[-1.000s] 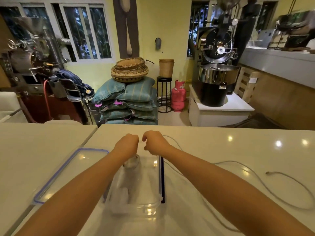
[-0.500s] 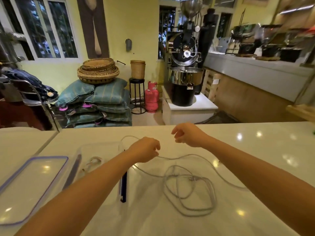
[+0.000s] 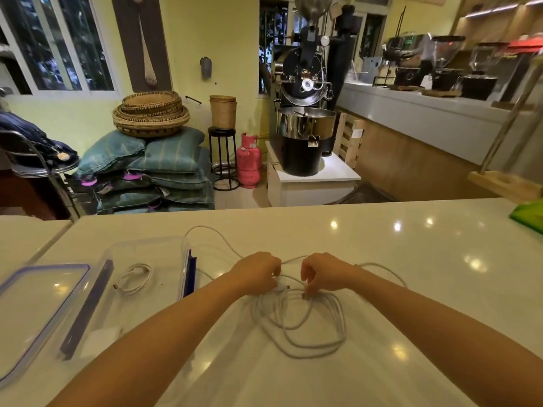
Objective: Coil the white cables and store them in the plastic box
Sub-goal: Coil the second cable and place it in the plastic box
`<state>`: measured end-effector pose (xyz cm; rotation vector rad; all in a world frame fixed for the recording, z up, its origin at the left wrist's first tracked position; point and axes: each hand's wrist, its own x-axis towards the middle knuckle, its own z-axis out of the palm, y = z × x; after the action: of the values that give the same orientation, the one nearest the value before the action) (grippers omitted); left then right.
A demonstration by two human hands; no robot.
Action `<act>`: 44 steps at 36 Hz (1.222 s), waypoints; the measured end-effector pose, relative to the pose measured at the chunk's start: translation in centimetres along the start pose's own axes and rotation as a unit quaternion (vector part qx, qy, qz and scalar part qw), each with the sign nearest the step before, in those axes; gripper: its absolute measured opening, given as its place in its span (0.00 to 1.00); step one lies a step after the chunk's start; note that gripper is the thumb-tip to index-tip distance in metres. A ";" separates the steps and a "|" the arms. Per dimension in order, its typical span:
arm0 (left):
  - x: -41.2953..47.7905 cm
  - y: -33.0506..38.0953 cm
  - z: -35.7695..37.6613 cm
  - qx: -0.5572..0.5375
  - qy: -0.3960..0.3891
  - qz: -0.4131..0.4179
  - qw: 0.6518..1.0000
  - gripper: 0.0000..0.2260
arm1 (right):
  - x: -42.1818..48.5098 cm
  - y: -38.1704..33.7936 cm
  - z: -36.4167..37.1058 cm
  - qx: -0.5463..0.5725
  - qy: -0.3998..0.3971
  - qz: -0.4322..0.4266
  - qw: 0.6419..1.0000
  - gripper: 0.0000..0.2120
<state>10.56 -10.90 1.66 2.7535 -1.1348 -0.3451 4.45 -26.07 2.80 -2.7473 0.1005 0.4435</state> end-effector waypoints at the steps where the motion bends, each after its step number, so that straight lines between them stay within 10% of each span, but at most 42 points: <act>1: 0.1 0.1 0.1 -0.004 0.007 0.003 1.000 0.11 | 0.0 0.1 0.3 -0.008 0.000 -0.001 1.000 0.18; 22: -1.8 3.5 -3.8 -0.220 0.111 0.066 0.967 0.08 | -2.2 0.1 -3.5 0.249 -0.055 0.039 0.966 0.07; 33: -5.2 4.8 -5.0 -0.184 0.166 0.156 0.956 0.15 | -2.8 -0.7 -6.9 0.527 -0.010 0.043 0.849 0.11; 39: -5.6 3.8 -5.8 -0.405 0.407 0.062 0.816 0.12 | -3.2 -2.0 -8.7 0.702 0.031 -0.017 0.711 0.19; 44: -5.4 2.7 -6.9 -0.597 0.393 -0.072 0.695 0.06 | -3.4 -3.3 -9.0 0.793 0.072 -0.036 0.604 0.17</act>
<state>6.86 -8.70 9.78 1.4633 -0.2194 0.1093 4.29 -26.15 12.98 -0.9540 0.2577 -0.0214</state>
